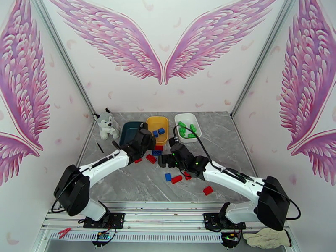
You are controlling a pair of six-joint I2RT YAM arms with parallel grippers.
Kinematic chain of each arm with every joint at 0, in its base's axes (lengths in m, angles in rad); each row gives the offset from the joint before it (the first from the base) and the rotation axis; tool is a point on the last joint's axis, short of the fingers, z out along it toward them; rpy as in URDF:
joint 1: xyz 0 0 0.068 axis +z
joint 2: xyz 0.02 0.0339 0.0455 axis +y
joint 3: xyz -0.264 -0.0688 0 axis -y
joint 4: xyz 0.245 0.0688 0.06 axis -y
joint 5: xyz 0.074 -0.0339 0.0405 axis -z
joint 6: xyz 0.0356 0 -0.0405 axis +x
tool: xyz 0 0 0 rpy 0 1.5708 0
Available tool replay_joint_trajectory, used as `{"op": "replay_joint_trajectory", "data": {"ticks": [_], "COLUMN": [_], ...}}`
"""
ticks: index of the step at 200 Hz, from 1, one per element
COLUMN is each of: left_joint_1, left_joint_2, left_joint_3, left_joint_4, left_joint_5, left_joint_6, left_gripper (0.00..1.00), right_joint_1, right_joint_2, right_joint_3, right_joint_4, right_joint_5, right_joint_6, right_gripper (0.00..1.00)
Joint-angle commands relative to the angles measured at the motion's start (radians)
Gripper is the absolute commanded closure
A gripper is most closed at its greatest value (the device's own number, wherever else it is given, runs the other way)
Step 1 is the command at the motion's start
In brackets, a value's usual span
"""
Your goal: Sort the legos into containers by color
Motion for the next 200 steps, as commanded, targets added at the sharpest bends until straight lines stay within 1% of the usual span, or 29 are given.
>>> {"op": "replay_joint_trajectory", "data": {"ticks": [1,20,28,32,40,46,54,63,74,98,116,136,162,185,200], "left_joint_1": [0.047,0.091,0.103,0.108,0.113,0.112,0.110,0.107,0.101,0.077,0.052,0.028,-0.020,-0.088,-0.133], "left_joint_2": [0.118,0.223,0.270,0.293,0.332,0.357,0.379,0.384,0.370,0.289,0.190,0.069,-0.101,-0.241,-0.321], "left_joint_3": [0.130,0.276,0.333,0.361,0.407,0.437,0.463,0.470,0.458,0.374,0.277,0.149,-0.085,-0.285,-0.399], "left_joint_4": [-0.054,-0.069,-0.084,-0.095,-0.109,-0.119,-0.126,-0.125,-0.112,-0.084,-0.074,-0.059,-0.030,-0.010,0.004], "left_joint_5": [0.050,0.084,0.096,0.100,0.103,0.103,0.106,0.106,0.104,0.072,0.028,0.020,-0.002,-0.017,-0.010], "left_joint_6": [0.058,0.058,0.061,0.063,0.071,0.076,0.080,0.078,0.076,0.079,0.088,0.075,0.042,-0.007,-0.042], "left_gripper": [0.50,0.48,0.45,0.43,0.34,0.27,0.21,0.17,0.17,0.17,0.17,0.19,0.20,0.20,0.21], "right_joint_1": [-0.058,-0.107,-0.123,-0.128,-0.135,-0.137,-0.138,-0.138,-0.138,-0.137,-0.139,-0.139,-0.139,-0.139,-0.139], "right_joint_2": [0.071,0.094,0.098,0.099,0.098,0.097,0.092,0.084,0.073,0.061,0.044,0.024,-0.003,-0.030,-0.058], "right_joint_3": [0.020,0.014,0.020,0.025,0.031,0.034,0.035,0.029,0.019,0.006,-0.002,-0.020,-0.055,-0.085,-0.124], "right_joint_4": [0.006,0.026,0.019,0.015,0.008,0.009,0.009,0.017,0.024,0.010,-0.028,-0.047,-0.049,-0.069,-0.052], "right_joint_5": [-0.013,-0.101,-0.137,-0.152,-0.175,-0.185,-0.189,-0.196,-0.205,-0.182,-0.137,-0.135,-0.158,-0.134,-0.181], "right_joint_6": [-0.020,-0.018,-0.032,-0.040,-0.057,-0.070,-0.083,-0.092,-0.095,-0.087,-0.065,-0.017,0.044,0.097,0.135], "right_gripper": [0.01,0.01,0.01,0.01,0.00,0.02,0.03,0.03,0.03,0.06,0.06,0.10,0.13,0.13,0.11]}}
